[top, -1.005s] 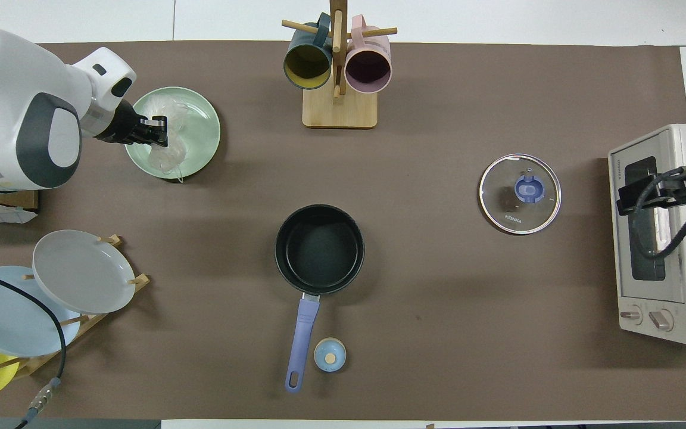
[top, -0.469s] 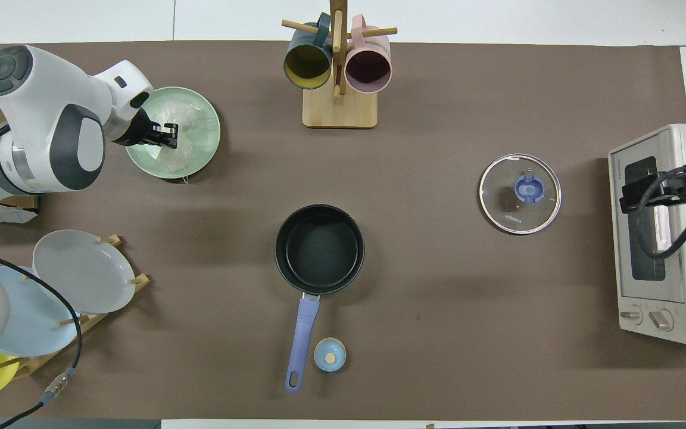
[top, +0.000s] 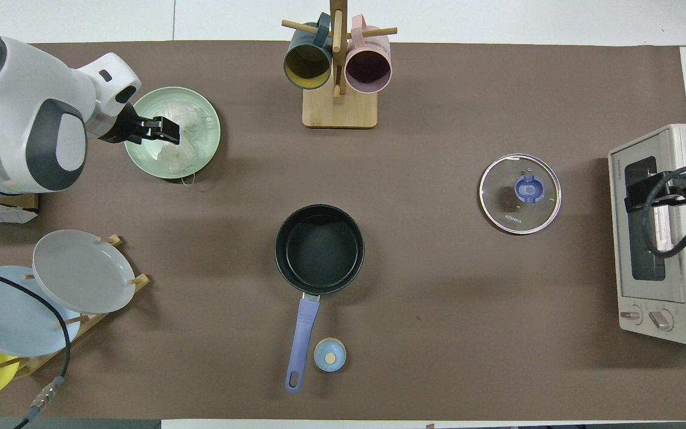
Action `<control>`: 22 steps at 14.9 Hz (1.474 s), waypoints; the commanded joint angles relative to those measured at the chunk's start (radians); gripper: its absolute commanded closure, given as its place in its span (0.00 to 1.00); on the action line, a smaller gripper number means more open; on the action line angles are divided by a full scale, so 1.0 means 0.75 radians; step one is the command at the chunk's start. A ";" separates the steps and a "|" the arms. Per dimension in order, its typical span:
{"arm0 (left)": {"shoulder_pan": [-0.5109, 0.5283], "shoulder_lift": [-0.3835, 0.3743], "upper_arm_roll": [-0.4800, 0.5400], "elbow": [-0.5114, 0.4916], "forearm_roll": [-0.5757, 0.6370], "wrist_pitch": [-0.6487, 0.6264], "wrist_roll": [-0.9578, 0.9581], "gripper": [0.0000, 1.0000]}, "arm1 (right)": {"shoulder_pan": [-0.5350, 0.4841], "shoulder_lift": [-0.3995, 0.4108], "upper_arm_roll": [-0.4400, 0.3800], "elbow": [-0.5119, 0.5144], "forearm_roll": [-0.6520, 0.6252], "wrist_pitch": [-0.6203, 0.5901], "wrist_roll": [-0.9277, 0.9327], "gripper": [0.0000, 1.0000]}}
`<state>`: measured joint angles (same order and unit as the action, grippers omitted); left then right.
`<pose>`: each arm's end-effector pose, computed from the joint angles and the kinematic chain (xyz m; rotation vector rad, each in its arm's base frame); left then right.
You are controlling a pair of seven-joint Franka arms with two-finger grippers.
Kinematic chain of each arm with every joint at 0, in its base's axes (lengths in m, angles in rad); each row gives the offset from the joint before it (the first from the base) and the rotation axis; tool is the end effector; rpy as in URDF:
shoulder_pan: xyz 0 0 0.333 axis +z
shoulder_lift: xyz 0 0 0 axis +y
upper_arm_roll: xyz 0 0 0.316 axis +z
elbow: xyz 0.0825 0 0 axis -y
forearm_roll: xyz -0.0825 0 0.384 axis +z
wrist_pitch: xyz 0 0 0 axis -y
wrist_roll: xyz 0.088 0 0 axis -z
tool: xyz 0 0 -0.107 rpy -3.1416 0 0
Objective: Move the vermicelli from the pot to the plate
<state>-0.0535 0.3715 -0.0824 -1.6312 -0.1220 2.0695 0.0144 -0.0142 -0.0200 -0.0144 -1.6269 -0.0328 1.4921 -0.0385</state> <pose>0.6637 -0.0910 0.4121 2.9948 -0.1332 0.0884 0.5377 -0.0192 0.6029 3.1077 0.0143 -0.1802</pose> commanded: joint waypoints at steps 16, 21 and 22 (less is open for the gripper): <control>-0.071 -0.573 0.093 -0.042 0.154 -0.718 -0.158 0.00 | -0.004 0.002 0.001 0.040 0.031 -0.050 0.014 0.00; -0.082 -0.553 0.106 0.074 0.150 -0.837 -0.160 0.00 | -0.004 0.002 -0.001 0.040 0.031 -0.050 0.023 0.00; -0.078 -0.553 0.100 0.076 0.150 -0.841 -0.160 0.00 | -0.004 0.002 0.001 0.038 0.031 -0.048 0.023 0.00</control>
<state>-0.0918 -0.0451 -0.0221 -1.6014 -0.0246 1.4806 -0.0986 -0.0075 -0.0154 -0.0186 -1.5994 -0.0328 1.4697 -0.0375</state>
